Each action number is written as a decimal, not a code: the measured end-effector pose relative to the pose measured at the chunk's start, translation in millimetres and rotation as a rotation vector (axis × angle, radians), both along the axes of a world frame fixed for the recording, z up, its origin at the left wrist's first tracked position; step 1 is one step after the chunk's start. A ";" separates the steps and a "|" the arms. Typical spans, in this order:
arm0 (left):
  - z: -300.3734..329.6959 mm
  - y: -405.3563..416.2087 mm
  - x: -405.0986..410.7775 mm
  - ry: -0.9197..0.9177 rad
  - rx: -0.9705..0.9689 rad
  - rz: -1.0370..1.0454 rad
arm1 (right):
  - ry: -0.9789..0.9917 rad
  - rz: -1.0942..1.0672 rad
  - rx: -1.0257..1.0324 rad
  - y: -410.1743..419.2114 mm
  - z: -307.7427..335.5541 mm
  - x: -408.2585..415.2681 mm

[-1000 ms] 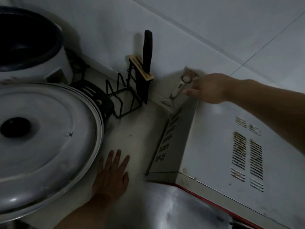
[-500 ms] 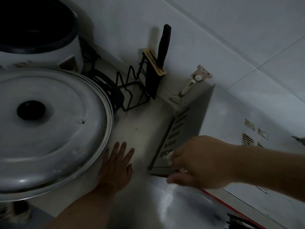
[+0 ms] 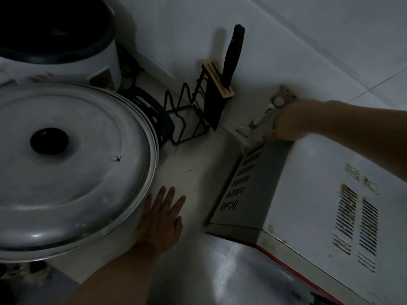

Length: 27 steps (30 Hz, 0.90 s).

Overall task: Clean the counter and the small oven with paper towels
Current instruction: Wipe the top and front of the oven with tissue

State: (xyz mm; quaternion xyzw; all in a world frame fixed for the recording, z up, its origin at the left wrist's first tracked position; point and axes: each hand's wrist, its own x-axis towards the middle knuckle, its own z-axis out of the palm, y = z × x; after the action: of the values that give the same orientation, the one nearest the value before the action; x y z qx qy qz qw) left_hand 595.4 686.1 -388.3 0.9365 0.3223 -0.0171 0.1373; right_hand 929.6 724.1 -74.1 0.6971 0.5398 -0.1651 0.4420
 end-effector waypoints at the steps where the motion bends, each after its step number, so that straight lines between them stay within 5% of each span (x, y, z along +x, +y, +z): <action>1: -0.6 0.1 -0.4 0.003 0.003 0.001 | 0.027 0.032 -0.001 -1.7 2.5 -9.3; 8: -1.3 1.0 1.3 0.024 -0.007 -0.007 | 0.257 0.186 -0.343 -37.6 0.1 -86.6; 16: 1.2 1.6 0.6 0.026 -0.013 -0.005 | 0.444 0.155 -0.347 -65.5 -13.5 -139.0; 27: -1.6 0.5 0.1 -0.010 -0.018 -0.007 | -0.041 0.268 -0.140 3.9 -5.5 -18.4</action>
State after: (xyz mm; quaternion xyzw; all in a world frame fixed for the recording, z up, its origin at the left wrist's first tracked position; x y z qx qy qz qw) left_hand 595.5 686.6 -389.9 0.9364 0.3183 -0.0158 0.1472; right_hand 911.2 728.0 -79.7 0.5896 0.6060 -0.1275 0.5185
